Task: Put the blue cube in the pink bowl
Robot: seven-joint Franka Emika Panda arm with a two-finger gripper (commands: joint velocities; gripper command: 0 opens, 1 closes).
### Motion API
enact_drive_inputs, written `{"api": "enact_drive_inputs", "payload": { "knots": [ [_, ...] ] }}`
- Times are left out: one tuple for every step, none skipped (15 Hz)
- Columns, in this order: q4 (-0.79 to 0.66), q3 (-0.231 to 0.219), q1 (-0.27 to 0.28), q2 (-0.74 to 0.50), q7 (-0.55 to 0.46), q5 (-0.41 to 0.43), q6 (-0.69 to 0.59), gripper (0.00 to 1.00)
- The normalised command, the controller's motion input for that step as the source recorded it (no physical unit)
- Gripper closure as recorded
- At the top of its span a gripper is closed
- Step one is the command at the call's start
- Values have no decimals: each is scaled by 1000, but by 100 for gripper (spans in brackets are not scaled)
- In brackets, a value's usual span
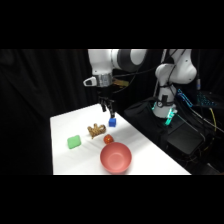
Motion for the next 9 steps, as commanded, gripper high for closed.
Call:
{"api": "enact_drive_inputs", "payload": {
  "knots": [
    [10,15,-12,-18,44,-13,2,0],
    [6,13,-16,-38,27,6,-4,0],
    [-13,6,-19,-53,71,-42,24,0],
    [-43,-3,-29,-78,63,-45,39,0],
    [-75,-15,-40,-103,66,-50,64,0],
    [-112,-27,-54,-134,48,-49,79,0],
    [-145,-38,-65,-164,29,-46,87,0],
    [-172,-47,-72,-186,19,-40,109,0],
    [-192,-55,-77,-198,24,-48,120,0]
  ]
}}
